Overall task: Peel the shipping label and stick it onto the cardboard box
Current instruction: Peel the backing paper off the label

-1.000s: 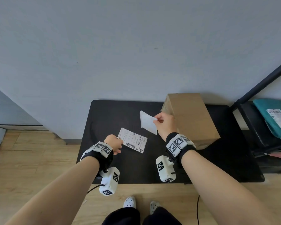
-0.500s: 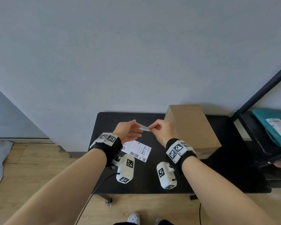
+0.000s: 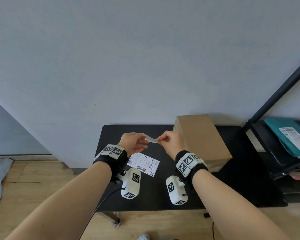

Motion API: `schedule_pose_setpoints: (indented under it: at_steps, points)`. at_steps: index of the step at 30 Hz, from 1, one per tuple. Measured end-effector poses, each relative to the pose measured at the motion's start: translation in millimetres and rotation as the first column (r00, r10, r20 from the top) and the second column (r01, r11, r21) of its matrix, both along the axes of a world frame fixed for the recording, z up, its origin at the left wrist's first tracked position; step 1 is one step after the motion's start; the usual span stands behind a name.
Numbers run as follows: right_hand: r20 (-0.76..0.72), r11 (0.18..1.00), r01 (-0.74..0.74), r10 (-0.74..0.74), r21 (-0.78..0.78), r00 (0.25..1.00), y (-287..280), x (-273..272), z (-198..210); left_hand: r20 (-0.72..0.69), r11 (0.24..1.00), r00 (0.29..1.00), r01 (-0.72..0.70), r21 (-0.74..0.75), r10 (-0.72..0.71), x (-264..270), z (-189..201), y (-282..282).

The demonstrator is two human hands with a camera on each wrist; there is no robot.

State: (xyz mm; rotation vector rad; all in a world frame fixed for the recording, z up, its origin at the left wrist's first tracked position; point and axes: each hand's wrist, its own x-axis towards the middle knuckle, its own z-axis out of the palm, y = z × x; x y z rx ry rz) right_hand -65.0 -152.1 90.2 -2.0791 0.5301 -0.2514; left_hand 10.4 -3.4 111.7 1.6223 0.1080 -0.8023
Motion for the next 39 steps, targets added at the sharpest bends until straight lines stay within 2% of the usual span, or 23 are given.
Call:
schedule_pose_setpoints:
  at_steps: [4, 7, 10, 14, 19, 27, 35, 39]
  points:
    - [-0.02, 0.998, -0.026, 0.027, 0.048, 0.999, 0, 1, 2, 0.051, 1.0, 0.999, 0.014, 0.013, -0.015, -1, 2, -1]
    - [-0.05, 0.988, -0.101, 0.107, 0.117, 0.993, 1, 1, 6, 0.112, 0.997, 0.992, 0.058, 0.05, -0.063, -2, 4, -5]
    - [-0.044, 0.935, -0.146, 0.169, 0.324, 0.985, 5, 0, 10, 0.158, 0.989, 0.979, 0.115, 0.093, -0.129, -3, 5, -9]
    - [-0.018, 0.84, -0.073, 0.098, 0.538, 0.995, 8, 2, 12, 0.192, 0.981, 0.966, 0.15, 0.123, -0.172, -5, 6, -12]
    - [-0.04, 0.865, 0.017, 0.003, 0.502, 0.999, 2, 5, 6, 0.199, 0.972, 0.958, 0.177, 0.157, -0.207, -6, 5, -14]
    - [-0.036, 0.918, 0.158, -0.156, 0.365, 0.987, -17, 7, -3, 0.187, 0.955, 0.966, 0.125, 0.268, -0.179, 2, -16, -7]
    - [-0.024, 0.929, 0.277, -0.28, 0.247, 0.96, -34, 8, -11, 0.059, 0.932, 0.988, 0.112, 0.345, -0.141, 4, -50, -2]
    - [-0.02, 0.944, 0.294, -0.294, 0.15, 0.956, -42, 8, -13, -0.013, 0.919, 0.991, 0.131, 0.373, -0.136, 3, -70, 2]
